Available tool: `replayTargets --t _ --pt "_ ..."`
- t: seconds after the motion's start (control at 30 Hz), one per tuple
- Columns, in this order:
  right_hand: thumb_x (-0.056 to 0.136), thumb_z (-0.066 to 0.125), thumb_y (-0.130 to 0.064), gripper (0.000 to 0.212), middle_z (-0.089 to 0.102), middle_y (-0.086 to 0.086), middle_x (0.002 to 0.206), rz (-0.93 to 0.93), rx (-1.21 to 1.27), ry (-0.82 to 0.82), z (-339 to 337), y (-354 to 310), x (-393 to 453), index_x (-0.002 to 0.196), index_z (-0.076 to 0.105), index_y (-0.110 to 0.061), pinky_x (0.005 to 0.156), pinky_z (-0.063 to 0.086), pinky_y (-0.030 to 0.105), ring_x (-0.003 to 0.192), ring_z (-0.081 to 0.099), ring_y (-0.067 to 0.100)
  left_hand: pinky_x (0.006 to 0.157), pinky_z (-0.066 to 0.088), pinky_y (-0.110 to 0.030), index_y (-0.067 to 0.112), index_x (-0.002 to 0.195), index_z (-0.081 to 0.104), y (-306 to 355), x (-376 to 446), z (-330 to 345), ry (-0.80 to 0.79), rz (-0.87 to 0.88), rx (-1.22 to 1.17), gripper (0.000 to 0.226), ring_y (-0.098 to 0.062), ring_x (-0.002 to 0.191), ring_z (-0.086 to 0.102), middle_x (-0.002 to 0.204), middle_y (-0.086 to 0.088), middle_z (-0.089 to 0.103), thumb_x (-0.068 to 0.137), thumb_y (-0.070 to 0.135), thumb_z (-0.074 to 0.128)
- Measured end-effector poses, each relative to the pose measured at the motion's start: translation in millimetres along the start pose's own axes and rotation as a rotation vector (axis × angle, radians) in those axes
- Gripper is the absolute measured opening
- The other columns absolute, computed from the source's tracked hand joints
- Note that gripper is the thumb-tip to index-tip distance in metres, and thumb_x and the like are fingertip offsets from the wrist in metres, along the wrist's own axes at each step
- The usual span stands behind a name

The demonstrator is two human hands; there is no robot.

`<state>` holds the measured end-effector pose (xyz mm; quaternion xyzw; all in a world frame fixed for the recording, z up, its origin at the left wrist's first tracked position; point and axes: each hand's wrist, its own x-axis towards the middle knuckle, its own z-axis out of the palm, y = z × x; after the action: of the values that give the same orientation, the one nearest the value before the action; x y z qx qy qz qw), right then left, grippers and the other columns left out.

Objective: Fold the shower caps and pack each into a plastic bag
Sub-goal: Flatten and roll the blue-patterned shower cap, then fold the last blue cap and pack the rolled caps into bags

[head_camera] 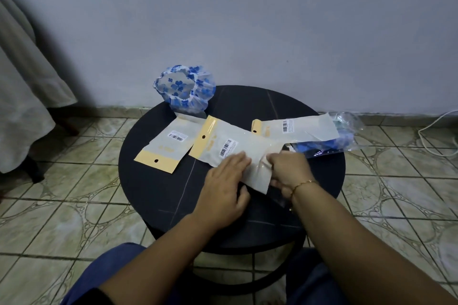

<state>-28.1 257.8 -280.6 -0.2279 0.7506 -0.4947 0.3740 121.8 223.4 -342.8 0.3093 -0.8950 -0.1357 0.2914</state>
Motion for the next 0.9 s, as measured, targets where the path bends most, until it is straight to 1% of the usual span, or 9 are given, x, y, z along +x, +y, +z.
replayTargets --t 0.07,0.17,0.23,0.3,0.37,0.53,0.63,0.73,0.9 --pt "0.085 0.052 -0.01 0.018 0.057 0.017 0.083 -0.137 -0.159 0.069 -12 -18 11 0.07 0.059 -0.004 0.08 0.05 0.045 0.084 0.058 0.032 0.107 0.017 -0.034 0.024 0.141 0.038 -5 18 1 0.016 -0.063 0.119 0.062 -0.016 0.144 0.014 0.155 0.002 0.025 0.081 0.036 0.037" --pt "0.089 0.05 -0.009 0.018 0.057 0.012 0.082 -0.284 -0.236 0.145 -28 -49 27 0.088 0.064 0.003 0.069 0.042 0.032 0.08 0.054 0.025 0.112 0.009 -0.042 0.028 0.145 0.027 -14 49 4 -0.056 -0.139 0.265 0.065 -0.021 0.146 -0.005 0.159 0.001 0.005 0.083 0.031 0.048" --pt "0.089 0.053 -0.01 0.021 0.062 0.016 0.089 -0.325 -0.205 0.135 -34 -66 46 0.101 0.064 0.003 0.07 0.048 0.031 0.086 0.059 0.03 0.113 0.006 -0.044 0.032 0.147 0.022 -18 70 7 -0.085 -0.167 0.324 0.068 -0.022 0.145 -0.01 0.159 0.001 -0.002 0.086 0.028 0.051" --pt "0.087 0.061 -0.016 0.038 0.062 0.014 0.108 -0.279 -0.161 0.084 -36 -80 67 0.12 0.055 0.002 0.086 0.052 0.041 0.101 0.06 0.034 0.113 0.006 -0.045 0.033 0.147 0.019 -23 90 13 -0.103 -0.193 0.342 0.065 -0.022 0.145 -0.008 0.159 0.002 -0.002 0.089 0.028 0.048" --pt "0.083 0.066 -0.014 0.052 0.056 0.014 0.121 -0.223 -0.14 0.013 -36 -90 91 0.129 0.044 -0.004 0.092 0.05 0.048 0.106 0.058 0.033 0.113 0.008 -0.045 0.035 0.147 0.016 -29 113 21 -0.127 -0.201 0.346 0.062 -0.021 0.146 -0.001 0.159 0.004 0.002 0.093 0.028 0.043" --pt "0.088 0.055 -0.006 0.052 0.044 0.013 0.138 -0.265 -0.264 0.087 -42 -106 155 0.137 0.036 -0.009 0.106 0.038 0.035 0.125 0.045 0.029 0.112 0.019 -0.044 0.033 0.148 0.014 -41 180 37 -0.188 -0.211 0.28 0.06 -0.016 0.141 0.019 0.157 0.005 0.015 0.093 0.029 0.037" --pt "0.089 0.049 -0.002 0.052 0.043 0.012 0.139 -0.279 -0.35 0.176 -48 -108 184 0.139 0.034 -0.009 0.102 0.034 0.027 0.126 0.043 0.026 0.11 0.024 -0.044 0.03 0.148 0.016 -43 211 47 -0.286 -0.257 0.236 0.059 -0.02 0.14 0.024 0.157 0.002 0.013 0.093 0.029 0.036" --pt "0.089 0.041 0.002 0.055 0.046 0.017 0.133 -0.288 -0.427 0.248 -51 -100 206 0.141 0.028 -0.01 0.096 0.035 0.028 0.12 0.046 0.03 0.106 0.03 -0.044 0.027 0.149 0.014 -47 228 63 -0.406 -0.27 0.188 0.059 -0.022 0.137 0.028 0.156 0.001 0.017 0.094 0.026 0.034" --pt "0.091 0.036 0.001 0.049 0.045 0.023 0.132 -0.285 -0.616 0.331 -40 -79 225 0.139 0.029 -0.005 0.096 0.037 0.036 0.119 0.045 0.037 0.112 0.016 -0.046 0.023 0.15 0.011 -47 236 76 -0.425 -0.261 0.191 0.061 -0.021 0.143 0.011 0.158 -0.003 0.009 0.094 0.026 0.034"
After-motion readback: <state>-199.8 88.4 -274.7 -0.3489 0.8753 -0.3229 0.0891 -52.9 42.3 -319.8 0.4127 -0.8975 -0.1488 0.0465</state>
